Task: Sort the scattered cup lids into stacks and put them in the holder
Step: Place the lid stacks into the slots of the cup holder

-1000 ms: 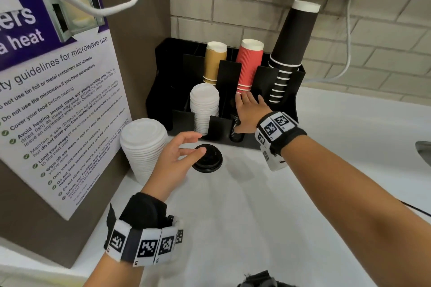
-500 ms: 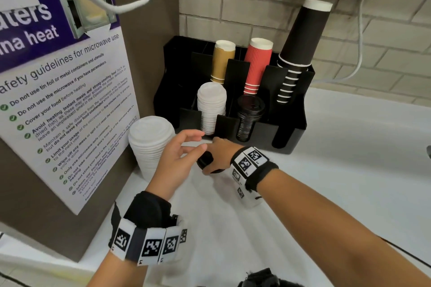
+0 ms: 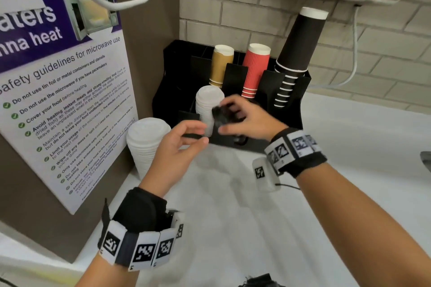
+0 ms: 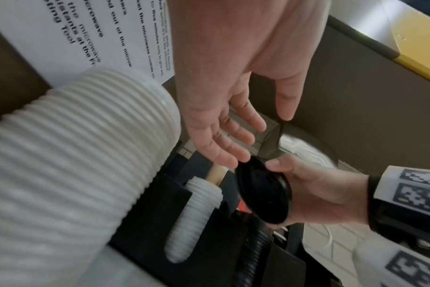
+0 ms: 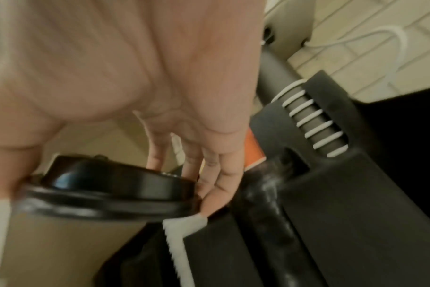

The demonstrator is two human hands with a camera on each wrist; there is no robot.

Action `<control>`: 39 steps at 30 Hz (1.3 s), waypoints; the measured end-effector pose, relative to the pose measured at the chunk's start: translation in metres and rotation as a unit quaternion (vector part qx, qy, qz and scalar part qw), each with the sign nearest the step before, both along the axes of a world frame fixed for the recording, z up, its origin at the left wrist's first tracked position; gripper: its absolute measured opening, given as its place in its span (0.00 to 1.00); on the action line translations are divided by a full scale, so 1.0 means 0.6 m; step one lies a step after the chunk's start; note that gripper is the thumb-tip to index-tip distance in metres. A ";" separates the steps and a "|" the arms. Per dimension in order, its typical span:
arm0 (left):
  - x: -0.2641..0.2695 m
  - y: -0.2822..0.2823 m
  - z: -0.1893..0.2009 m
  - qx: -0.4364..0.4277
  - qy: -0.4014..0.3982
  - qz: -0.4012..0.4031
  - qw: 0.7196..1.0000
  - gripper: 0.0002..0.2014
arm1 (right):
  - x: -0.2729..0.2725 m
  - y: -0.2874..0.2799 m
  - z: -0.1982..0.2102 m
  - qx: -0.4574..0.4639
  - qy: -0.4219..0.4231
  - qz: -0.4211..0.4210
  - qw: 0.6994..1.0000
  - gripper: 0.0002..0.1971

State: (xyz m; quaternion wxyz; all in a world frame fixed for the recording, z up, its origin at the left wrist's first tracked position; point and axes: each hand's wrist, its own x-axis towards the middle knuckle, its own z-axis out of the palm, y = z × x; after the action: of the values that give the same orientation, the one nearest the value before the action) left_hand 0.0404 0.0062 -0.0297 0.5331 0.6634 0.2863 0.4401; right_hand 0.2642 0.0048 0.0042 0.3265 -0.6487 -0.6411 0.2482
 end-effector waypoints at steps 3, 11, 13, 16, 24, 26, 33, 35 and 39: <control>-0.012 0.001 0.019 0.053 -0.013 0.021 0.998 0.14 | 0.041 0.007 0.042 0.065 0.000 -0.087 0.994 0.29; -0.058 0.030 0.017 0.166 0.199 0.199 0.945 0.17 | 0.102 0.031 0.040 -0.058 -0.145 -0.123 0.980 0.34; -0.062 0.035 0.010 0.136 0.281 0.215 0.925 0.21 | 0.103 0.039 0.035 -0.065 -0.141 -0.120 0.981 0.34; -0.064 0.036 -0.002 0.129 0.334 0.222 0.907 0.23 | 0.102 0.049 0.027 -0.074 -0.161 -0.111 0.978 0.35; -0.070 0.045 -0.025 0.128 0.343 0.276 0.889 0.16 | 0.095 0.059 0.005 -0.082 -0.200 -0.113 0.970 0.33; -0.067 0.043 -0.028 0.121 0.324 0.284 0.894 0.15 | 0.091 0.058 0.001 -0.092 -0.225 -0.106 0.964 0.33; -0.061 0.043 -0.040 0.033 0.273 0.258 0.926 0.19 | 0.008 0.042 0.015 0.084 -0.308 -0.101 0.942 0.30; -0.057 0.045 -0.043 -0.012 0.240 0.238 0.941 0.19 | -0.048 0.039 0.002 0.092 -0.203 -0.005 0.975 0.26; -0.050 0.048 -0.038 -0.124 0.177 0.194 0.957 0.22 | -0.143 0.032 -0.054 -0.131 -0.005 0.141 0.981 0.38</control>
State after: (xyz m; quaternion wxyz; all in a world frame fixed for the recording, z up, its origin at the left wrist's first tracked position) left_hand 0.0105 0.0350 -0.0527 0.4562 0.5916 0.5515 0.3712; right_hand 0.1785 0.0241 -0.0281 0.1971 -0.5900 -0.6898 0.3706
